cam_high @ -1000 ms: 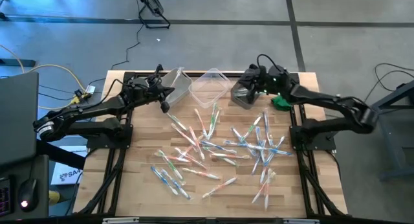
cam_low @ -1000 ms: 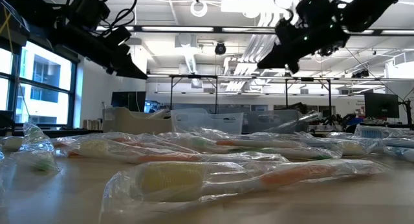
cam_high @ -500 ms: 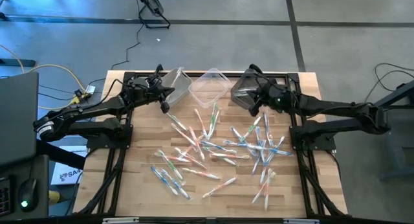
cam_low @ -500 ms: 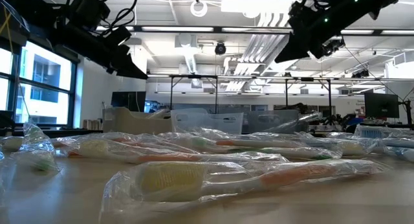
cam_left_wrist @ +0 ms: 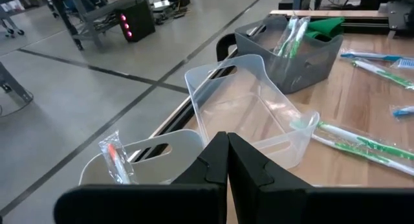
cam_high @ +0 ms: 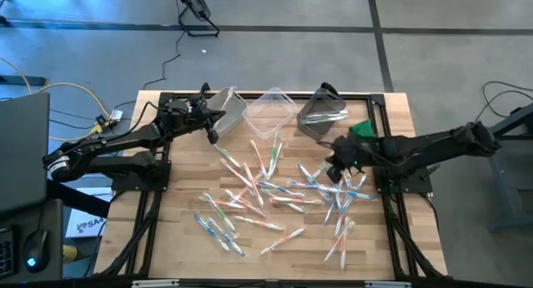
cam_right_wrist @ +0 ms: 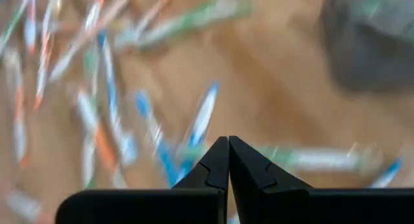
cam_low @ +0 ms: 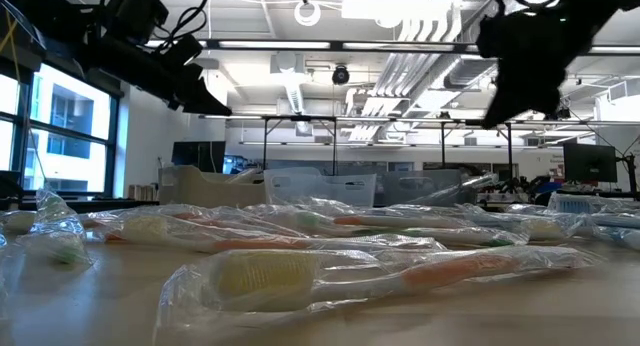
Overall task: Pick & Place Toothbrushes
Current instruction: Put the blue toothbrush into the transparent bin
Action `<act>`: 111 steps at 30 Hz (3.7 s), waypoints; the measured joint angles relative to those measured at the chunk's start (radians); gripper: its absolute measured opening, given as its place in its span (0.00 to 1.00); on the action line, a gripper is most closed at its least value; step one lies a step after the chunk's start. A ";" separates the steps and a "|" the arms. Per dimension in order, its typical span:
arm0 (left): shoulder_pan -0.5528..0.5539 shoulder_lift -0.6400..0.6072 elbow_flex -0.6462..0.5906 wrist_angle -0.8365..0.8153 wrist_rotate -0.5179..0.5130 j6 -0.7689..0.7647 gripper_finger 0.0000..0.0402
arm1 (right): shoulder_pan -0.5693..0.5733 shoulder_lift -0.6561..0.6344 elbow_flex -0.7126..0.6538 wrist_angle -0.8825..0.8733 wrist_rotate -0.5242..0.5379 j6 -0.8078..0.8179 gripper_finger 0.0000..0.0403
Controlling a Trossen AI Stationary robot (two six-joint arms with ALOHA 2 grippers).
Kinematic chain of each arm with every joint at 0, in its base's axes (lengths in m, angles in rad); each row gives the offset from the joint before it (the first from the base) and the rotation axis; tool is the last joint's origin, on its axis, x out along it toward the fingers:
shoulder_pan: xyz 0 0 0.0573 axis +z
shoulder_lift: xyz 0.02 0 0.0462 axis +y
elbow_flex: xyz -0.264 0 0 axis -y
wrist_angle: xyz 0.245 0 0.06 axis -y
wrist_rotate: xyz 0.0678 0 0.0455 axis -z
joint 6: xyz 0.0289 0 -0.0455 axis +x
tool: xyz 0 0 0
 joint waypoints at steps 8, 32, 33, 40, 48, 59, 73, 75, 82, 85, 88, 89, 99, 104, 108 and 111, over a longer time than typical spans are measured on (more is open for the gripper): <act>0.000 0.000 0.000 0.000 -0.001 0.000 0.00 | 0.131 0.013 0.000 -0.188 -0.204 0.167 0.01; 0.000 0.000 0.000 -0.001 -0.007 -0.001 0.00 | 0.254 0.226 0.000 -0.260 -0.162 0.108 0.39; 0.000 0.000 0.000 -0.001 -0.008 -0.001 0.00 | 0.257 0.237 0.000 -0.260 -0.159 0.108 0.39; 0.000 0.000 0.000 -0.001 -0.010 -0.001 0.00 | 0.259 0.298 0.000 -0.250 -0.173 0.108 0.40; 0.000 0.000 0.000 -0.001 -0.011 0.023 0.00 | 0.259 0.354 0.000 -0.220 -0.168 0.099 0.40; 0.000 0.000 0.000 -0.001 -0.012 0.026 0.00 | 0.259 0.391 0.000 -0.197 -0.167 0.075 0.38; 0.000 0.000 0.000 -0.001 -0.013 0.026 0.00 | 0.259 0.384 0.003 -0.184 -0.195 0.081 0.05; 0.000 0.000 0.000 -0.001 -0.013 0.026 0.00 | 0.259 0.383 0.022 -0.186 -0.195 0.079 0.05; 0.000 0.000 0.000 -0.001 -0.013 0.026 0.00 | 0.258 0.364 0.123 -0.284 -0.192 0.074 0.03; 0.000 0.000 0.000 -0.001 -0.013 0.026 0.00 | 0.258 0.332 0.178 -0.327 -0.167 0.074 0.03; 0.000 0.000 0.000 -0.001 -0.013 0.026 0.00 | 0.258 0.295 0.238 -0.367 -0.118 0.076 0.03; 0.000 0.000 0.000 -0.001 -0.013 0.026 0.00 | 0.258 0.282 0.260 -0.380 -0.099 0.078 0.03; 0.000 0.000 0.000 0.000 -0.013 0.026 0.00 | 0.250 0.153 0.446 -0.495 0.164 0.038 0.03; 0.000 0.000 0.000 0.000 -0.014 0.026 0.00 | 0.182 0.063 0.481 -0.491 0.231 -0.074 0.03; 0.000 0.000 0.000 0.000 -0.014 0.030 0.00 | 0.095 0.000 0.481 -0.442 0.224 -0.185 0.03; 0.000 0.000 0.000 0.001 -0.014 0.038 0.00 | 0.023 -0.025 0.481 -0.400 0.178 -0.284 0.03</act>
